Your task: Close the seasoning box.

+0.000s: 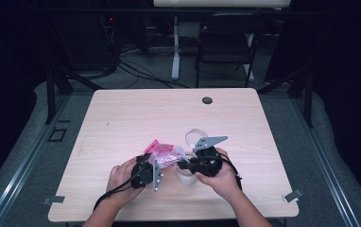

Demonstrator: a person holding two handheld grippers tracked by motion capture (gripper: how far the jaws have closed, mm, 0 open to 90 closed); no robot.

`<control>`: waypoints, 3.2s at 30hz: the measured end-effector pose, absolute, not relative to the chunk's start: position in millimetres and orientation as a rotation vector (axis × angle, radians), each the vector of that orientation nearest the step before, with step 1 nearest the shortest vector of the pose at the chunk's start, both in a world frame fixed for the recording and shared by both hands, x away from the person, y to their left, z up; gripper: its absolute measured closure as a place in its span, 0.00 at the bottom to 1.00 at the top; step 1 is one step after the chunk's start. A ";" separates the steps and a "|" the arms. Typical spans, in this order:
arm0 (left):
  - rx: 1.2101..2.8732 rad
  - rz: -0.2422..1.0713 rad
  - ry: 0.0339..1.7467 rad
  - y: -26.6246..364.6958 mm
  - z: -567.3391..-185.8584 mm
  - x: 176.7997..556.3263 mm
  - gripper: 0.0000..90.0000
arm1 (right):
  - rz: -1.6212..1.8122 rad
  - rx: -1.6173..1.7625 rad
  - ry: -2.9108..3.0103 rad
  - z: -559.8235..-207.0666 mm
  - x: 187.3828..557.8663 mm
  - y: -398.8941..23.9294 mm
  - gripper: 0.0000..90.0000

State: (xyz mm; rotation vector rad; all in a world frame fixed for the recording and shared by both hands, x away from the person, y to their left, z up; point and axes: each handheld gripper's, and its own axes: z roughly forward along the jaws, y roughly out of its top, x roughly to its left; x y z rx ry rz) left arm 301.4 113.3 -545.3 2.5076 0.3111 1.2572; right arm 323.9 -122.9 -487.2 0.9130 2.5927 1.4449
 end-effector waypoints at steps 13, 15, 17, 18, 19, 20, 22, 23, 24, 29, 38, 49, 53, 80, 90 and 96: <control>2.485 1.055 0.445 121.1 -554.3 310.7 0.80 | 1.535 0.917 2.508 -483.5 324.0 -125.6 0.69; 2.473 1.017 0.469 121.9 -556.2 312.3 0.80 | 1.542 0.929 2.494 -483.6 324.7 -125.4 0.64; 2.461 1.000 0.472 123.4 -555.7 314.8 0.81 | 1.543 0.936 2.484 -483.5 324.7 -125.3 0.62; 2.456 0.989 0.480 123.9 -556.0 315.2 0.81 | 1.543 0.932 2.478 -483.2 324.7 -125.5 0.62; 2.451 0.974 0.493 124.9 -556.3 315.7 0.81 | 1.543 0.929 2.469 -482.7 324.5 -125.8 0.60; 2.451 0.967 0.493 125.5 -556.4 316.3 0.81 | 1.555 0.927 2.452 -482.2 324.4 -125.9 0.58; 2.448 0.944 0.510 127.0 -557.1 317.4 0.81 | 1.559 0.928 2.434 -481.6 324.5 -126.3 0.55; 2.444 0.936 0.515 127.9 -557.2 318.3 0.81 | 1.559 0.925 2.426 -481.7 324.8 -126.5 0.54; 2.443 0.926 0.523 128.7 -557.4 318.9 0.81 | 1.562 0.927 2.417 -482.0 324.9 -126.3 0.53; 2.424 0.893 0.566 131.8 -559.1 321.5 0.82 | 1.540 0.914 2.404 -481.0 325.6 -127.7 0.51; 2.396 0.818 0.620 137.0 -560.0 326.4 0.82 | 1.566 0.924 2.382 -477.9 325.0 -130.2 0.51; 2.319 0.697 0.716 149.3 -560.1 335.0 0.84 | 1.573 0.937 2.374 -476.3 325.2 -131.8 0.51; 2.292 0.649 0.752 153.9 -559.9 338.3 0.85 | 1.586 0.944 2.360 -475.5 325.6 -133.5 0.51; 2.027 0.399 1.002 190.8 -560.9 355.3 0.89 | 1.608 0.986 2.375 -476.2 328.1 -136.8 0.54; 1.906 0.427 1.132 217.8 -554.0 354.7 0.89 | 1.611 0.929 2.395 -477.2 328.2 -135.5 0.59; 1.833 0.486 1.227 241.3 -550.4 352.5 0.89 | 1.613 0.928 2.392 -476.9 329.6 -135.0 0.59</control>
